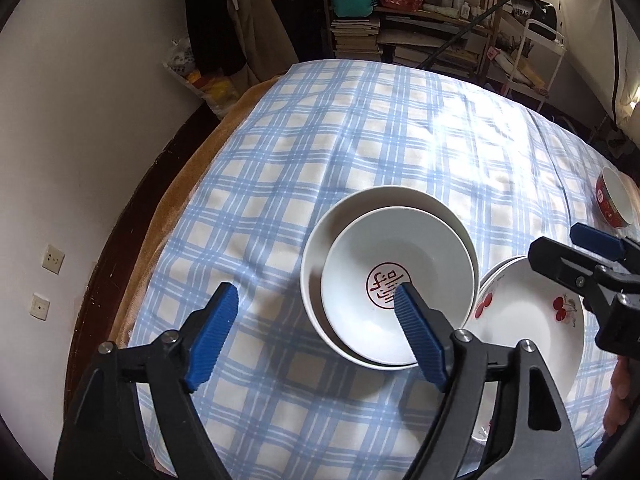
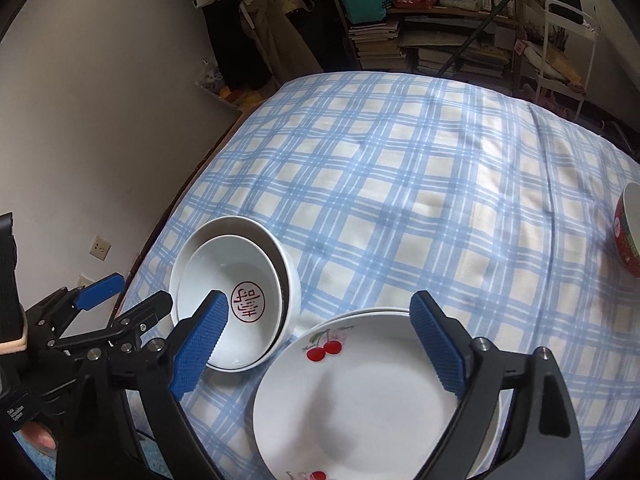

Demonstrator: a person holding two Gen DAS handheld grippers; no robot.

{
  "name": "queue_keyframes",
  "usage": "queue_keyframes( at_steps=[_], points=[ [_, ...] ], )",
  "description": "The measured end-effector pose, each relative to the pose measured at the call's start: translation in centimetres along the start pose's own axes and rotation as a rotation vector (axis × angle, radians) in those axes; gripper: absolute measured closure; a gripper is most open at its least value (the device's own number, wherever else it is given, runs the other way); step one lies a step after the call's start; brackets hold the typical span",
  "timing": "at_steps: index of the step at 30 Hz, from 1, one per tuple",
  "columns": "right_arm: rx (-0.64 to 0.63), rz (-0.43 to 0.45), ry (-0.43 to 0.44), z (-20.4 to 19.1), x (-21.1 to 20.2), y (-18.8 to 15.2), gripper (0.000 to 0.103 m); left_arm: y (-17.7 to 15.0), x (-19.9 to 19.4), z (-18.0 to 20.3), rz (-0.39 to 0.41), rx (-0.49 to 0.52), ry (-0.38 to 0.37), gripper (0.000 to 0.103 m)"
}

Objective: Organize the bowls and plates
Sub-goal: 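Open both tools to release the nested bowls and lift away, then move both tools toward the red-patterned bowls across the bed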

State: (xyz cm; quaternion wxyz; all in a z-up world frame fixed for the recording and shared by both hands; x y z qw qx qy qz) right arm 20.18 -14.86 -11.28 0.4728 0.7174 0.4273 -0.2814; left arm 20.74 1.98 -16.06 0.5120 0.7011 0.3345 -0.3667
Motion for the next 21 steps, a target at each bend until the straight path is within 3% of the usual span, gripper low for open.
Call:
queue_keyframes(
  at_steps=[4,9,15,21],
  points=[
    [-0.016,0.008,-0.040,1.1,-1.6,0.3,0.006,0.4,-1.1,1.4,0.019,0.024,-0.022,0.014],
    [0.016,0.031,-0.076,3.3,-4.2,1.3,0.006,1.5,-3.0,3.2,0.045,0.054,-0.009,0.013],
    [-0.002,0.062,-0.180,7.4,-8.5,2.8,0.006,3.6,-5.3,5.9,0.058,0.029,-0.060,0.013],
    [0.038,0.106,-0.214,11.7,-12.5,3.5,0.006,6.4,-7.6,10.0,0.127,0.080,-0.065,0.013]
  ],
)
Point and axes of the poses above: each gripper's, at about its wrist camera, not at the fingertips, and x roughly the way its jaws point, z to its right, y to its top, the point moved 9 cm from there along x, roughly the way its jaws point, and after that the axes turned 5 degrees about y, right-handed, at the moved point
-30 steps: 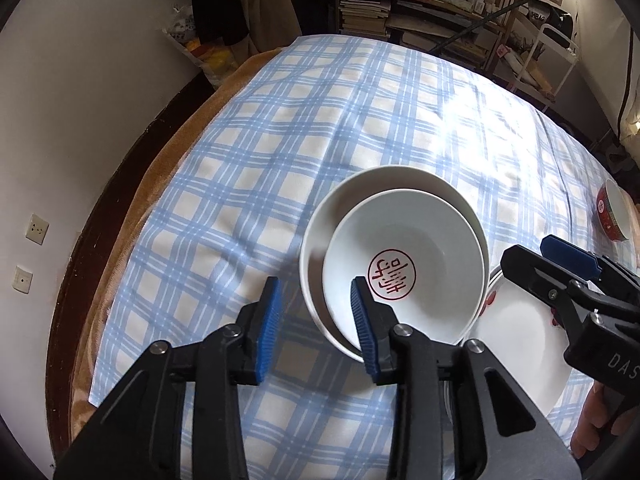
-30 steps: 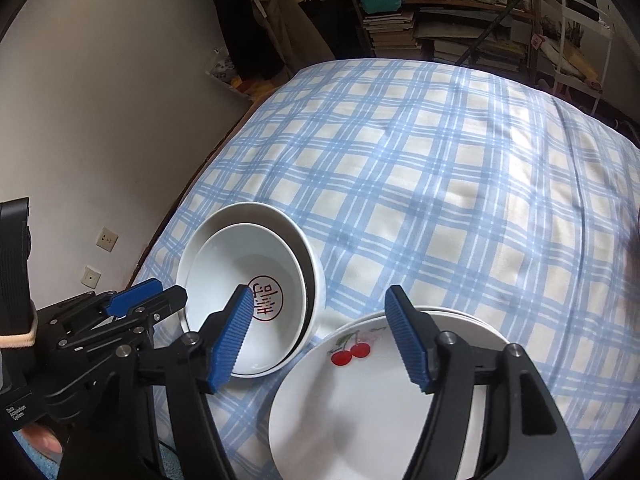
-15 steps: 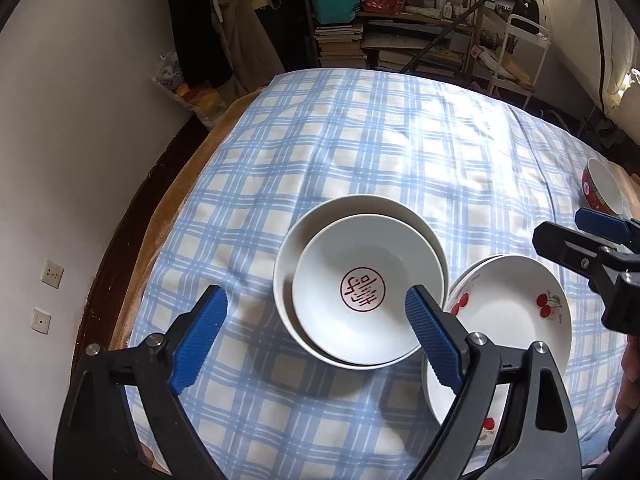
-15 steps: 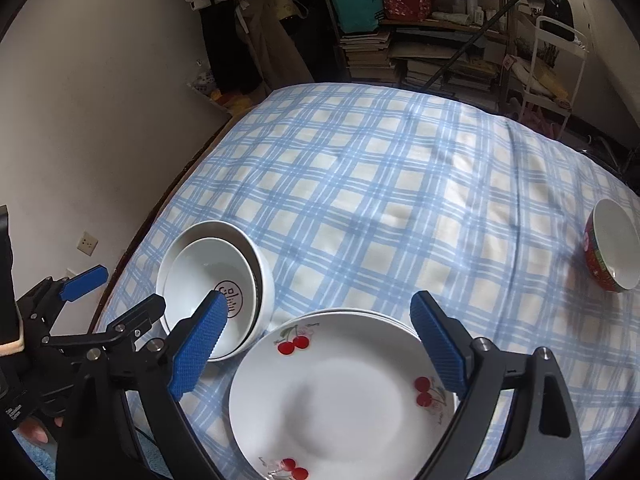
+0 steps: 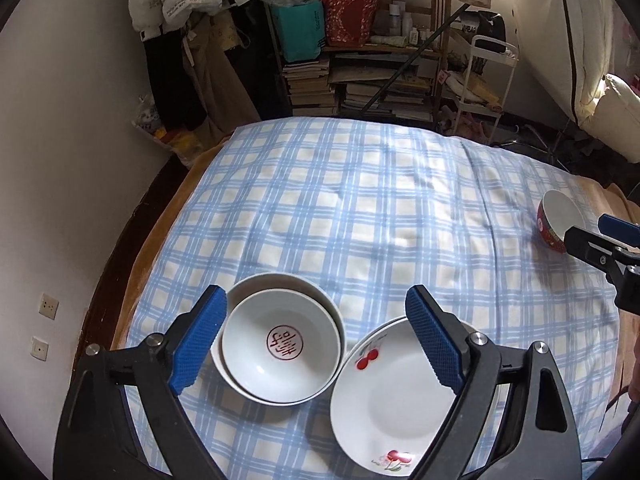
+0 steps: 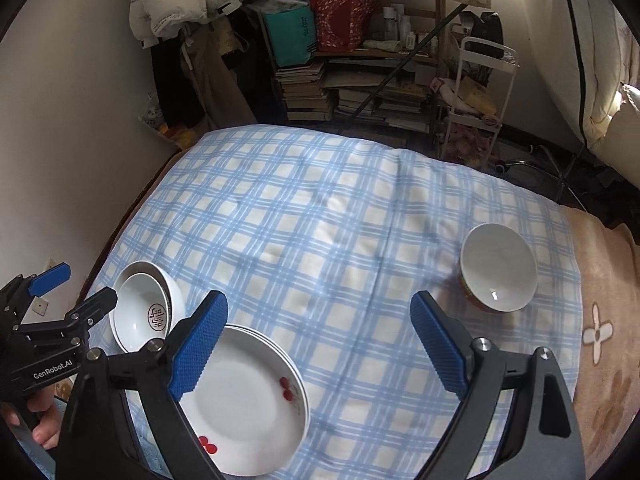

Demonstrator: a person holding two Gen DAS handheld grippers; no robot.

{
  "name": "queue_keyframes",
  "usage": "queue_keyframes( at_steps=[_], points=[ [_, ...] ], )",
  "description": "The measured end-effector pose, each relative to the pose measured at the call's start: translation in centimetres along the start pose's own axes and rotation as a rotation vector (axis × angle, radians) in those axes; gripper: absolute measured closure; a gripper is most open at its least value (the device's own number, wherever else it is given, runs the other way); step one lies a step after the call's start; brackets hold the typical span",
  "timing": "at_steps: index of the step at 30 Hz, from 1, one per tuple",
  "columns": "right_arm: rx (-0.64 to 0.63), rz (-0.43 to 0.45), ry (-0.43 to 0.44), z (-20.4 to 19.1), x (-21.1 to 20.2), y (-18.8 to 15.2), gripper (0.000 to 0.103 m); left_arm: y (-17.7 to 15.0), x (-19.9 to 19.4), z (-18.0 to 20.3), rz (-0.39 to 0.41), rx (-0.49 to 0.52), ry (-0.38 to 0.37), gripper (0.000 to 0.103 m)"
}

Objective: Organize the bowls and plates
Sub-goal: 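Move both tools toward the red-patterned bowls across the bed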

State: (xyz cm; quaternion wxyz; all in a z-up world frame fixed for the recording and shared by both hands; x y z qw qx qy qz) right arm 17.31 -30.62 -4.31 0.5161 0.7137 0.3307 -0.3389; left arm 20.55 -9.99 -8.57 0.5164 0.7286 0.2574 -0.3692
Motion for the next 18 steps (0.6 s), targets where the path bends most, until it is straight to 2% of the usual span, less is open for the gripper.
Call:
queue_keyframes(
  at_steps=[11,18],
  points=[
    [0.067,0.089,-0.094,9.2,-3.0,0.9,0.006,5.6,-1.6,10.1,0.131,0.115,-0.062,0.013],
    [0.145,0.132,-0.119,14.8,-3.5,1.3,0.006,7.5,0.1,16.3,0.133,0.158,-0.102,0.013]
  ],
)
Point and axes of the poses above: each gripper's, at about its wrist camera, not at the fingertips, and x roughly the way its jaws point, z to its right, y to its top, the point moved 9 cm from there along x, roughly the way its jaws point, and after that the axes turned 5 degrees about y, right-handed, at the moved point
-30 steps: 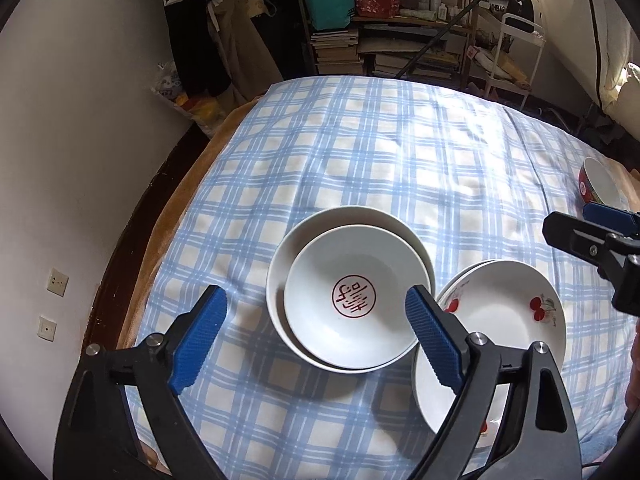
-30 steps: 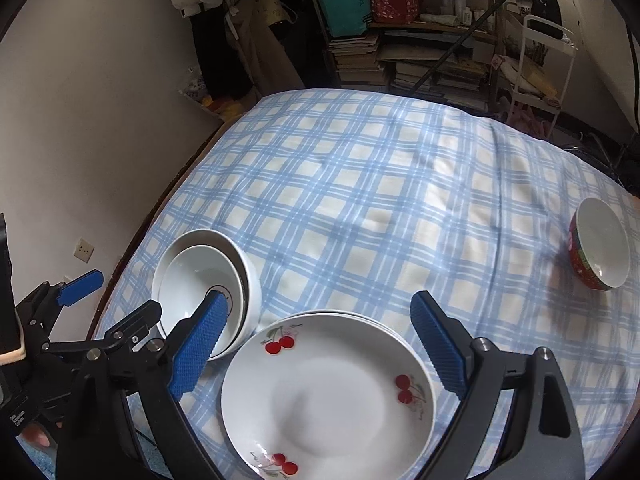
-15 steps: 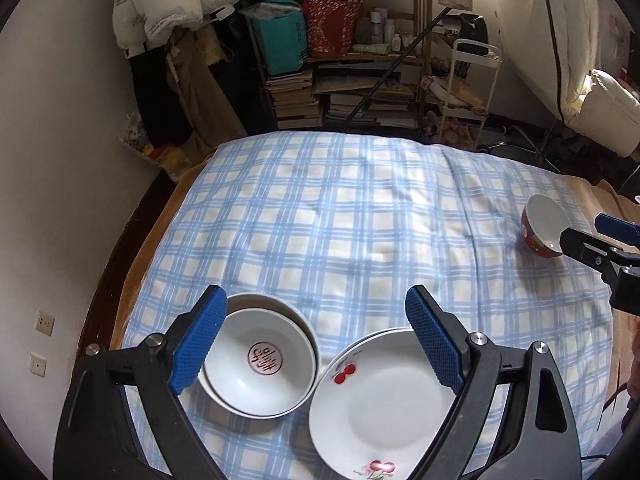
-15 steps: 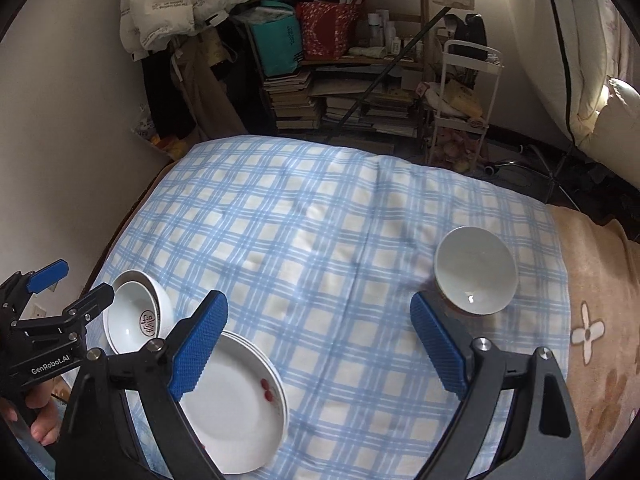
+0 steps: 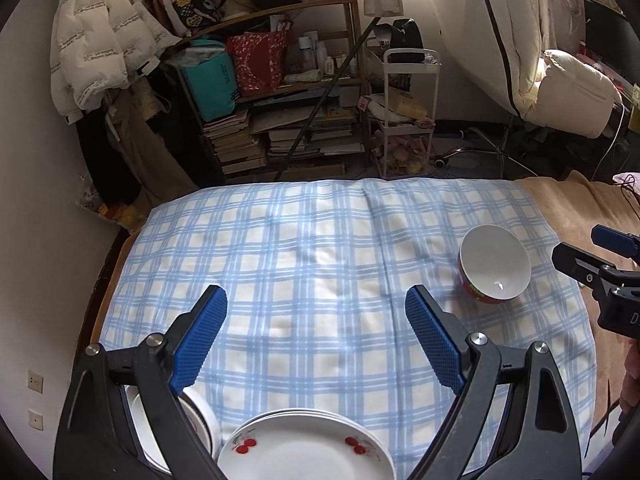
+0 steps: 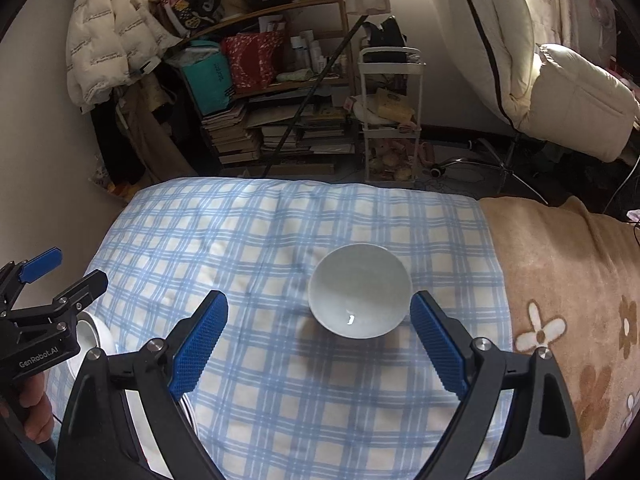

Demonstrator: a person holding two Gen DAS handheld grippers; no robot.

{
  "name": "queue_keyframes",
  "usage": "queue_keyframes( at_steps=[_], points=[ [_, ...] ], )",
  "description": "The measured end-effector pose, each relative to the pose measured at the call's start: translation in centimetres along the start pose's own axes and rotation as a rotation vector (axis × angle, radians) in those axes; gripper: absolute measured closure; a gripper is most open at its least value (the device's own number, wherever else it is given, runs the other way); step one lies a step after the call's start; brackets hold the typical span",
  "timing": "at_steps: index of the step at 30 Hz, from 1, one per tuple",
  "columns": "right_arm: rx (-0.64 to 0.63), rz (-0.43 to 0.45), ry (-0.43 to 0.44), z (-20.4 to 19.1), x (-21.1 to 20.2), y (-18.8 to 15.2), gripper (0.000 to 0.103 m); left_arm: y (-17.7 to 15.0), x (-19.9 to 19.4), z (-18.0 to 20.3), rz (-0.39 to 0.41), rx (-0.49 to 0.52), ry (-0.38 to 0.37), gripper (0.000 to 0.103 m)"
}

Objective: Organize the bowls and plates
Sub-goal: 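Move both tools toward the red-patterned bowls across the bed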

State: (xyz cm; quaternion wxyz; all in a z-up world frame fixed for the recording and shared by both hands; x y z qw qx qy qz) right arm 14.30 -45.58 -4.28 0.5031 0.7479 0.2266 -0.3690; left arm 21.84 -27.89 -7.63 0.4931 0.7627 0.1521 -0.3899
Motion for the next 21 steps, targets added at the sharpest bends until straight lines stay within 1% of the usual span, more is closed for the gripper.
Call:
queue_keyframes(
  at_steps=[4,5,7,11,17,18,21],
  points=[
    [0.029,0.017,0.006,1.8,0.7,0.4,0.007,1.0,2.3,2.8,-0.006,0.021,-0.014,0.013],
    [0.033,0.017,0.010,2.1,1.0,0.4,0.008,1.3,2.8,3.4,-0.006,0.026,-0.018,0.013],
    [0.038,0.002,0.015,2.7,2.0,0.3,0.015,1.5,3.9,4.6,-0.007,0.035,-0.028,0.013],
    [0.058,-0.009,0.004,4.0,3.8,0.1,0.016,1.9,5.9,6.9,-0.017,0.059,-0.060,0.013],
    [0.091,-0.032,-0.009,6.0,6.3,-0.4,0.016,2.0,9.3,9.9,-0.069,0.068,-0.112,0.013],
    [0.098,-0.038,-0.012,6.4,6.7,-0.6,0.017,1.9,9.8,10.5,-0.076,0.081,-0.124,0.013],
    [0.125,-0.062,-0.009,7.3,8.1,-1.0,0.027,1.8,11.2,12.0,-0.090,0.110,-0.129,0.013]
  ],
)
Point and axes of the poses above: each gripper's, at about its wrist camera, not at the fingertips, and x roughly the way its jaws point, z to its right, y to its top, the point moved 9 cm from there along x, roughly the way its jaws point, and after that the axes turned 5 degrees about y, right-handed, at the moved point
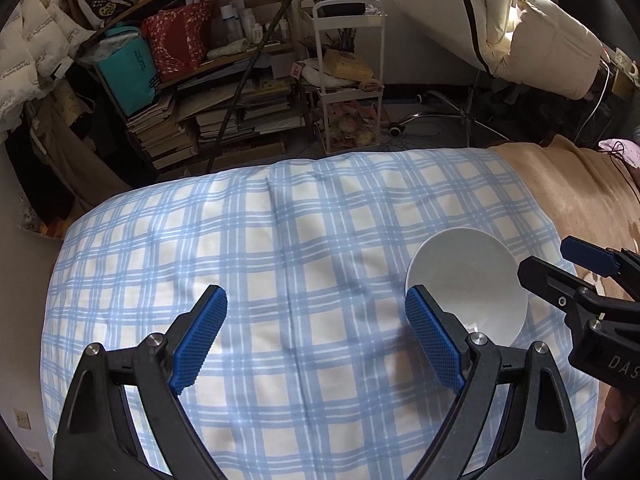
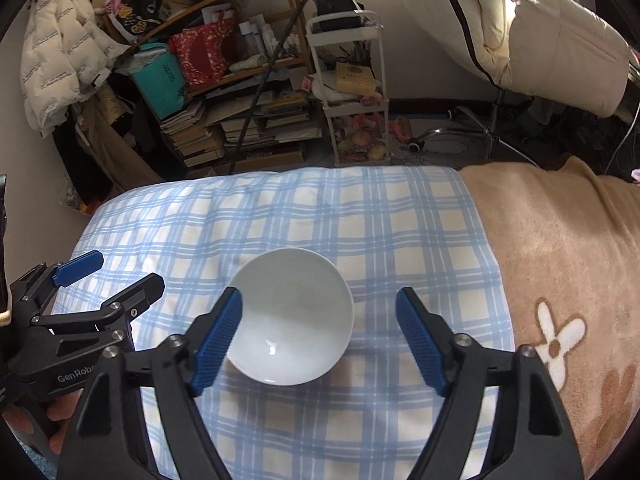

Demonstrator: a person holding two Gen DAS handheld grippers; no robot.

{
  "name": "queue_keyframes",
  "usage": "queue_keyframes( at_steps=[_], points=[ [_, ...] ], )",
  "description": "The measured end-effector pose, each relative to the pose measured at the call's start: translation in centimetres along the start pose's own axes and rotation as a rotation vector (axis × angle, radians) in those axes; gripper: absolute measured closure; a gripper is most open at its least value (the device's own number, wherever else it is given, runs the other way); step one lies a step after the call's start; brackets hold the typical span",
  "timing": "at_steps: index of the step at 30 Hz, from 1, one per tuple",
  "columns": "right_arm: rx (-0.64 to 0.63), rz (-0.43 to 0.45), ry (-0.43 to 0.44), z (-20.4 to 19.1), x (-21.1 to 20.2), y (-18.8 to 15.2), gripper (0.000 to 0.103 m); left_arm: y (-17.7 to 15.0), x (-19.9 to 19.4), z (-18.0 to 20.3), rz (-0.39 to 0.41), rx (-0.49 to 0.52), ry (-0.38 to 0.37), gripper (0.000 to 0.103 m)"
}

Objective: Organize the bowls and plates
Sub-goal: 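Move both tools toward the red-patterned bowls across the bed, then close the left tool on a white bowl rim while the right tool grips a red-patterned bowl, then carry both bowls back toward the nested bowls and cherry plate stack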

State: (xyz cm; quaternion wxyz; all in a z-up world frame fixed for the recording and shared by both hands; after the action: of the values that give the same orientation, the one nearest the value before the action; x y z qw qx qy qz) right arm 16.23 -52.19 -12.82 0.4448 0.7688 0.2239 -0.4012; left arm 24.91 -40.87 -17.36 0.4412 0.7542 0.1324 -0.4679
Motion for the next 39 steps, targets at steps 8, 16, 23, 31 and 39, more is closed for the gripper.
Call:
queue_keyframes(
  at_steps=[8,16,23,31,39],
  points=[
    [0.060,-0.071,0.032,1.8,3.6,-1.4,0.039,-0.7,3.9,2.2,-0.088,0.014,-0.022,0.013],
    [0.112,-0.134,0.072,2.5,5.7,-2.6,0.076,-1.5,5.9,3.5,-0.125,0.011,-0.028,0.018],
    [0.108,-0.166,0.074,2.3,6.4,-3.4,0.087,-2.8,6.3,5.0,-0.170,-0.055,-0.131,0.066],
    [0.071,-0.140,0.064,0.9,5.4,-3.2,0.088,-4.3,5.6,6.0,-0.215,-0.029,-0.113,0.084],
    [0.082,-0.140,0.087,-0.2,4.5,-3.6,0.088,-5.7,3.7,4.6,-0.237,-0.054,-0.125,0.086]
  ],
)
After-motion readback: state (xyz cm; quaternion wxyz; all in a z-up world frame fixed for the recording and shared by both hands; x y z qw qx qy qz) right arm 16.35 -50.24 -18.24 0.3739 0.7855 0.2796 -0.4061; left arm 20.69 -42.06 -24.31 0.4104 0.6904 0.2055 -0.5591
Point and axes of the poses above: each gripper's, at about its wrist camera, not at the fingertips, and x roughly the way its jaws point, z to its right, y to its top, the point moved 9 cm from there along x, roughly the way its jaws point, and after that the axes turned 5 degrees about y, right-handed, at the moved point
